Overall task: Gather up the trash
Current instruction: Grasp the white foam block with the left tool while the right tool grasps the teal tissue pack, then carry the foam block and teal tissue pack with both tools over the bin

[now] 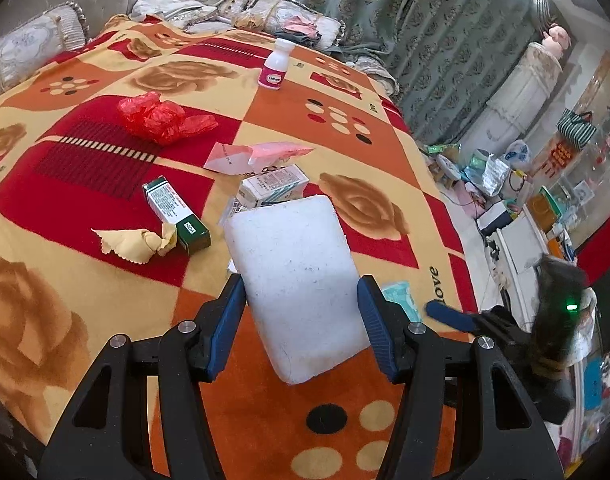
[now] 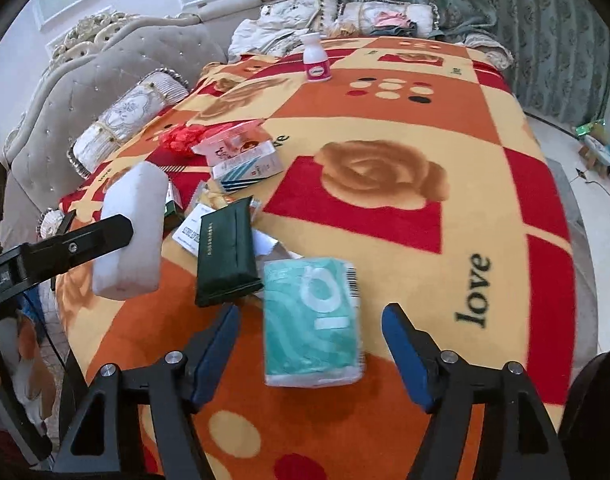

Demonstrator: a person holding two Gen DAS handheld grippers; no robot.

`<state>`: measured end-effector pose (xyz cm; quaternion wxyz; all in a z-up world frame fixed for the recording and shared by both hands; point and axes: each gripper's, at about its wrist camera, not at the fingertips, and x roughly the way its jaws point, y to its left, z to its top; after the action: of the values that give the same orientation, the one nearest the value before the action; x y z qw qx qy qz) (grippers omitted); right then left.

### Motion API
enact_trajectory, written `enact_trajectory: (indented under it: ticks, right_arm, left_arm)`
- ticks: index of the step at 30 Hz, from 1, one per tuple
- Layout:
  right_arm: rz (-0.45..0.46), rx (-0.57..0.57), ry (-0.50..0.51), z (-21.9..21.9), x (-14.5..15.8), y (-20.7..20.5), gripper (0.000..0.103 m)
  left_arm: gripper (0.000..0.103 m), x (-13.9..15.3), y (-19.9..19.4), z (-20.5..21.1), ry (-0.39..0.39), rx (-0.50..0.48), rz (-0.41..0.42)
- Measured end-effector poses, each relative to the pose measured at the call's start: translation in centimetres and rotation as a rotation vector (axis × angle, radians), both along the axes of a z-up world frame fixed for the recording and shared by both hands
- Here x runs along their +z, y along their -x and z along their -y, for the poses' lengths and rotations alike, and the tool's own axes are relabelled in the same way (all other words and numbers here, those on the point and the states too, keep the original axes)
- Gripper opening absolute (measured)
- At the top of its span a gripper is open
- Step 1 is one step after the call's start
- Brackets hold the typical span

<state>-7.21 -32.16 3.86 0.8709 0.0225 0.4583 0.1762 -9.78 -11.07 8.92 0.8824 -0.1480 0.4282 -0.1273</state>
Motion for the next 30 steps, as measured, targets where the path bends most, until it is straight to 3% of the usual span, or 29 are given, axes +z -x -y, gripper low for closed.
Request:
enact_trajectory:
  ticks: [2, 5, 6, 19, 30]
  right_arm:
    - [-0.021, -0.001, 0.01, -0.4, -0.9, -0.3, 0.071]
    - [-0.054, -0.007, 0.017, -0.8, -2.2, -0.2, 0.048]
    - [-0.038, -0.008, 0.018, -0.8, -2.2, 0.2, 0.047]
    - [0.1, -0.129, 0.029, 5.0, 3.1, 4.4, 0.046]
    - [0.117, -0.274, 0.035, 11.2, 4.1, 7.3, 0.046]
  left_arm:
    - [0.056, 0.0, 0.0, 0.2, -0.003, -0.007, 0.001]
    - [0.056, 0.3, 0.4, 0.8, -0.021, -0.024, 0.012]
    - [0.056, 0.4, 0.5, 1.0, -0.027, -0.03, 0.016]
    - [0.056, 1.3, 1.1, 8.6, -0.068, -0.183, 0.056]
    - [0.056, 1.4, 1.8, 15.2, -0.099, -0.316, 0.066]
